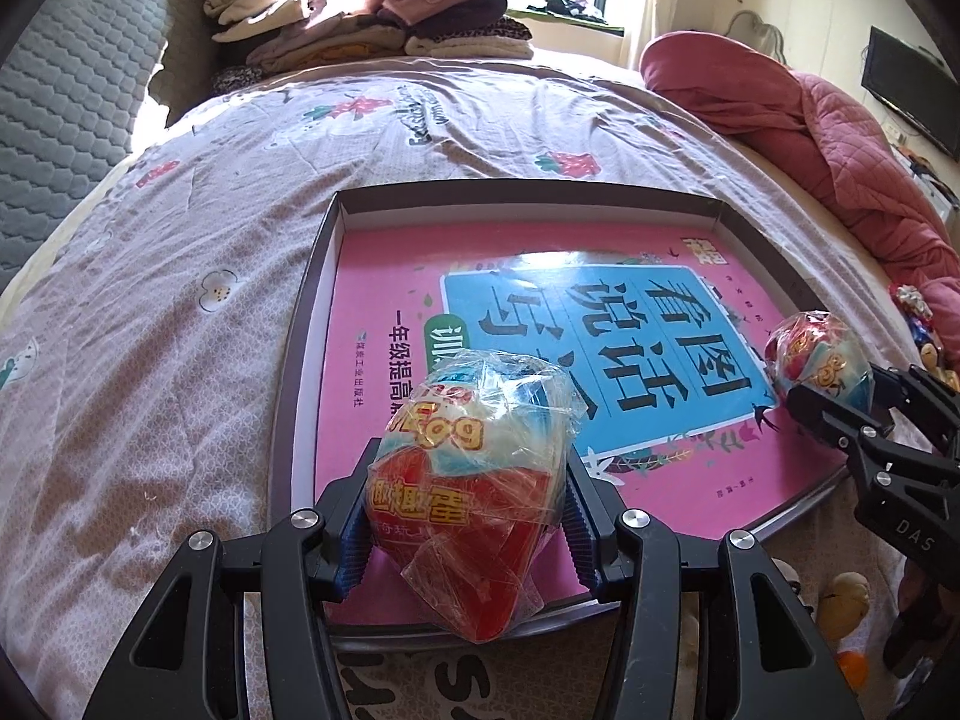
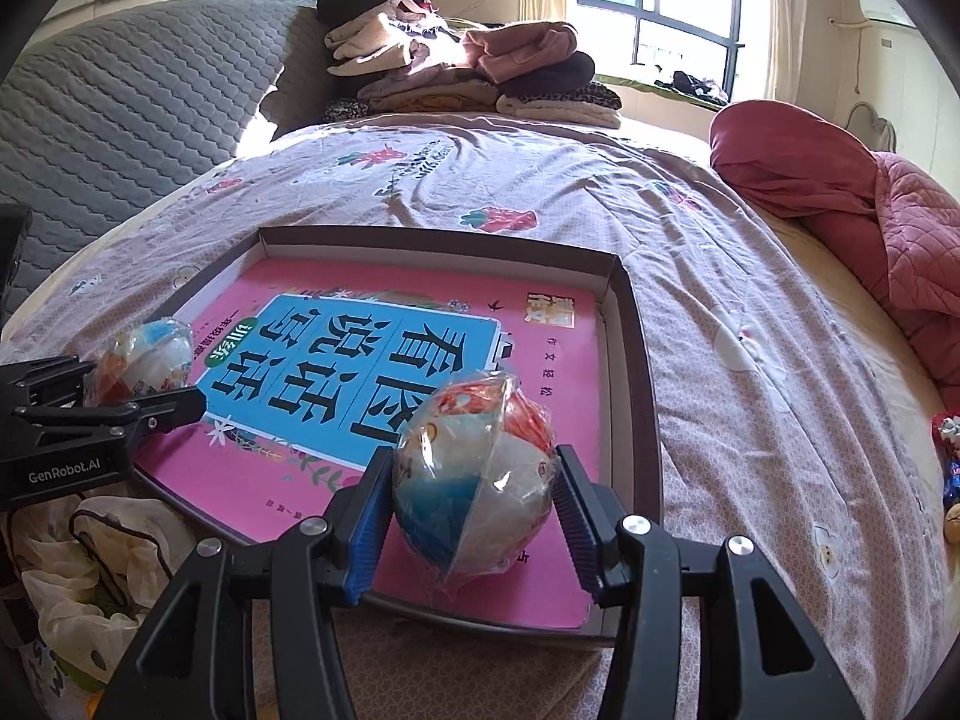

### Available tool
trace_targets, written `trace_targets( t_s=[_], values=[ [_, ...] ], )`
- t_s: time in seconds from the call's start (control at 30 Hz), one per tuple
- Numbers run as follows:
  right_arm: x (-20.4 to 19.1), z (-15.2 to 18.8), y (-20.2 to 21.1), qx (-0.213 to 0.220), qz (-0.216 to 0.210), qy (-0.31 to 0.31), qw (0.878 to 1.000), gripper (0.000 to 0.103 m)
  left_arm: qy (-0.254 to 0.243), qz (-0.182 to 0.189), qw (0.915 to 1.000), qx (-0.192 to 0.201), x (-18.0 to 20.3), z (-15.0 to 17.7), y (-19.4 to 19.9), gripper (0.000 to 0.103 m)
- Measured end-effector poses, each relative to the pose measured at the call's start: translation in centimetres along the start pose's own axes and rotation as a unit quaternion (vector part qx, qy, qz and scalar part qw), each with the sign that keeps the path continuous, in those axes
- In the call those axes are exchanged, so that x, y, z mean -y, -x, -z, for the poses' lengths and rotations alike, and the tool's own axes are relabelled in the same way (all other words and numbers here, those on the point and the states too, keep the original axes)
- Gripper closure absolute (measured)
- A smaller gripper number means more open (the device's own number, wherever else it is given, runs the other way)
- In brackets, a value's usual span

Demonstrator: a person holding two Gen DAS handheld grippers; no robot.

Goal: Organize objects
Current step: 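Carry both items into the grey tray and open the left gripper over the book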

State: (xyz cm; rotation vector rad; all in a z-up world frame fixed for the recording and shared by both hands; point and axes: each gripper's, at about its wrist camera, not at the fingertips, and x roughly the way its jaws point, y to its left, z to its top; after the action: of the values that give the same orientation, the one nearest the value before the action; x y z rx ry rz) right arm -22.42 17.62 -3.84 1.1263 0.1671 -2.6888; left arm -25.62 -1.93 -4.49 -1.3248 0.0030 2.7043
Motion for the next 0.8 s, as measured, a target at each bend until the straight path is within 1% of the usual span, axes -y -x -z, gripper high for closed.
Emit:
trace_targets(
  t_s=[0.27,0.4,0.57,0.8],
  values=[
    [0.4,0.0,0.1,-0.01,0.006,-0.011,1.0,0.051,-0.001,-0.009,0.9999,-0.006,-0.1,0.0,0.1,0.047],
    [0.5,0.1,0.3,-0.01,0.011,-0.013,1.0,0.051,0.002,-0.004,1.0,-0.006,-0.3,-0.1,0.3,0.044],
    [0.8,0.0,0.7,-0.003,0.018,-0.016,1.0,0.048,0.005,0.003,1.0,-0.004,-0.3,-0.3,0.7,0.04],
    [1.3,-0.3,1.7,0.011,0.021,-0.02,1.0,0.047,0.017,0.009,0.9998,0.002,-0.7,-0.5,1.4,0.035]
  ],
)
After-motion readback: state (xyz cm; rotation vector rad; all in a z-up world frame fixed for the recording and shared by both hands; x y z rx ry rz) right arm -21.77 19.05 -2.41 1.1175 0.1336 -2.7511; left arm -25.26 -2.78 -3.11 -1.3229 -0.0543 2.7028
